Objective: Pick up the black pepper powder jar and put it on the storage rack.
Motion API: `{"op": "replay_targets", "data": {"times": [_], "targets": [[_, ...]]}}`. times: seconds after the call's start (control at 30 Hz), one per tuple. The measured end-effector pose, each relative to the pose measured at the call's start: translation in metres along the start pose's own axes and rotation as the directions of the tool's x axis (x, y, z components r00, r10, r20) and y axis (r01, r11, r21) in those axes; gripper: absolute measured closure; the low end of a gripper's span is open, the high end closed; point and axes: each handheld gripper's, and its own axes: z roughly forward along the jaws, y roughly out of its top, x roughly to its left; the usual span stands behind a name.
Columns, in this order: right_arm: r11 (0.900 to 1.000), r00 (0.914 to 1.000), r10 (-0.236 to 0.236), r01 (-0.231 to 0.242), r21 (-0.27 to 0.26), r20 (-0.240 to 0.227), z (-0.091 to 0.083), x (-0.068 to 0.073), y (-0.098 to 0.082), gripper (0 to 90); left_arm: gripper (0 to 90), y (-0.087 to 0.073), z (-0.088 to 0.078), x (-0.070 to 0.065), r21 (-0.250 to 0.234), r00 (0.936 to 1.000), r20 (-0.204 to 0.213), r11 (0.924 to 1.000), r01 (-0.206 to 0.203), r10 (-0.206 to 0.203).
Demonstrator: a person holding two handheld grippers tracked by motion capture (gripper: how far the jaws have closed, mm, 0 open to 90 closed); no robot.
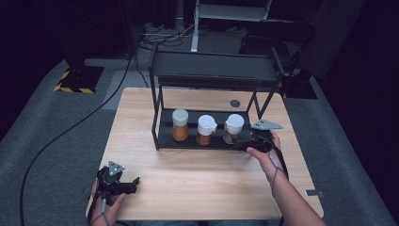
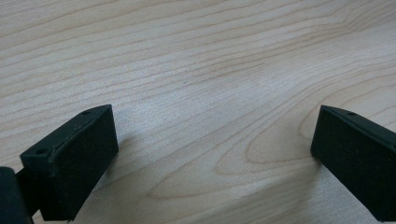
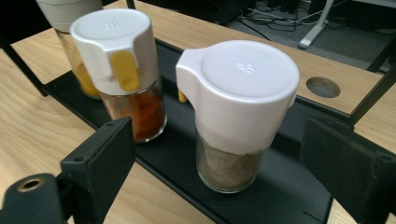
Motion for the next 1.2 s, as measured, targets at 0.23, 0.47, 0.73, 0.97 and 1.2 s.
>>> {"op": "replay_targets", "data": {"times": [0.23,0.47,0.73,0.97,1.2], "targets": [[1.000,0.9999,-0.003,0.002,-0.012,-0.013,-0.015,0.003,-0.002,10.5,0.3,0.000,0.000,0.000,0.002,1.0000,0.000,1.0000,0.001,-0.001],[1.000,0.9997,-0.002,0.002,-0.022,-0.024,-0.032,0.004,-0.005,10.5,0.3,0.000,0.000,0.000,0.001,1.0000,0.000,1.0000,0.002,-0.002],[1.000,0.9995,-0.004,0.003,-0.022,-0.032,-0.048,0.005,-0.011,10.5,0.3,0.000,0.000,0.000,0.001,1.0000,0.000,1.0000,0.001,-0.001],[1.000,0.9992,0.014,-0.015,-0.023,-0.036,-0.062,0.005,-0.019,10.5,0.3,0.000,0.000,0.000,0.000,1.0000,0.001,1.0000,0.001,-0.001],[0.999,0.9991,0.030,-0.031,-0.015,-0.029,-0.071,0.002,-0.032,10.4,0.3,0.000,0.000,0.000,0.000,1.0000,0.000,1.0000,0.002,-0.002]]}}
